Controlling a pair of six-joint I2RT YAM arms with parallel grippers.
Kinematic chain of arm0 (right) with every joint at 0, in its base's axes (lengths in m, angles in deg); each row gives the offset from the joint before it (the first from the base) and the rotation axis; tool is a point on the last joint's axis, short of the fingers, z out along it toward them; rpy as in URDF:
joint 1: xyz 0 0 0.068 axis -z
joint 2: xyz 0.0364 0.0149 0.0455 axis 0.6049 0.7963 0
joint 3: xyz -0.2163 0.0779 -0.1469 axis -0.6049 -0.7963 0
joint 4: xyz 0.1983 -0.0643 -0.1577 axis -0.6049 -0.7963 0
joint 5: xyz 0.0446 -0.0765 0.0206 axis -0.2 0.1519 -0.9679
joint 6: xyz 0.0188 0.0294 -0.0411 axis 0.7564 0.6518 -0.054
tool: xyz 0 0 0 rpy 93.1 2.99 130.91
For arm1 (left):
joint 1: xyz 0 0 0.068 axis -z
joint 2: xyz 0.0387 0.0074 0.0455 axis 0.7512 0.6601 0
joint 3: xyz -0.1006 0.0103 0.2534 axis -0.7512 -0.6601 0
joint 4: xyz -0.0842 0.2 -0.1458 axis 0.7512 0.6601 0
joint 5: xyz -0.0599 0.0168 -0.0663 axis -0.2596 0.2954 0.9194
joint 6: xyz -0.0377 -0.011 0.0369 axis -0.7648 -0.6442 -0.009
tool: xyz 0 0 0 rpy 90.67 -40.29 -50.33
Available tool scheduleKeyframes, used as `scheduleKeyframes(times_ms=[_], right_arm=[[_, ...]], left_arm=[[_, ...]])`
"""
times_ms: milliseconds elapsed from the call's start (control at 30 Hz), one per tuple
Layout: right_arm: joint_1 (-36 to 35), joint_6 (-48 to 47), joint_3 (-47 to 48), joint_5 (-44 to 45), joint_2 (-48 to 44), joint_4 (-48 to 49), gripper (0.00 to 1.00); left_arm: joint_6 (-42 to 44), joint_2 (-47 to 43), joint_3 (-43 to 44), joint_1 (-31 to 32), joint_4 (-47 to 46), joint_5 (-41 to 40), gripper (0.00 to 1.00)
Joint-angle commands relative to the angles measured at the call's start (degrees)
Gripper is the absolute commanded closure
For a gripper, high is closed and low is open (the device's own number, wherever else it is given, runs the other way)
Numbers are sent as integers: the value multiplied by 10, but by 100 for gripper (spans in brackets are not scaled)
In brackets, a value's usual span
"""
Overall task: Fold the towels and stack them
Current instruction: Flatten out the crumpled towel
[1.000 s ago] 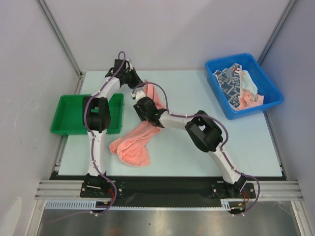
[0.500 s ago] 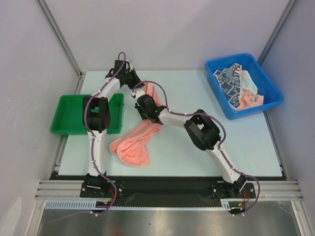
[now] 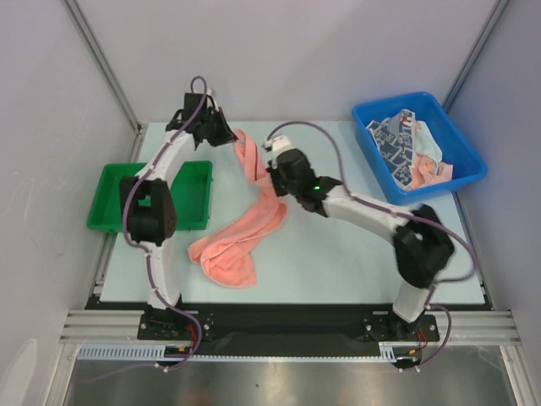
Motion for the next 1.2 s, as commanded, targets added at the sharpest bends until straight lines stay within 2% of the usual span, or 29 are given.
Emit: scheduleKeyframes(times_ms=[0,133,267,300,333,400,500,633,933,1167], right_arm=[[16,26,-50,4,-172,10,100],[31,36,-88,12,-308,-40,100],[33,29,-84,38,-420,-85,100],[30,26,-76,40,-468,-94,100],[28,26,-73,44,-489,-104,100],[26,26,-66,47,-536,-109,100],[20,26,-43,18,-602,-117,100],[14,26,-39,-88,-683,-72,100],[21,30,46,-162,-677,-48,100],[27,-38,88,-77,-626,-28,100]], left_arm=[[52,-173,-26,25,0,-56,100],[81,-286,-80,60,5,-93,100],[96,-417,-151,102,-16,-108,100],[96,-441,-160,118,-23,-116,100],[95,-494,-169,127,-24,-121,100],[87,-542,-185,158,-31,-126,100],[66,-615,-188,204,-38,-117,100],[38,-674,-183,256,-49,-124,100],[7,-679,-100,300,-39,-127,100],[54,-644,-23,303,0,-206,100]])
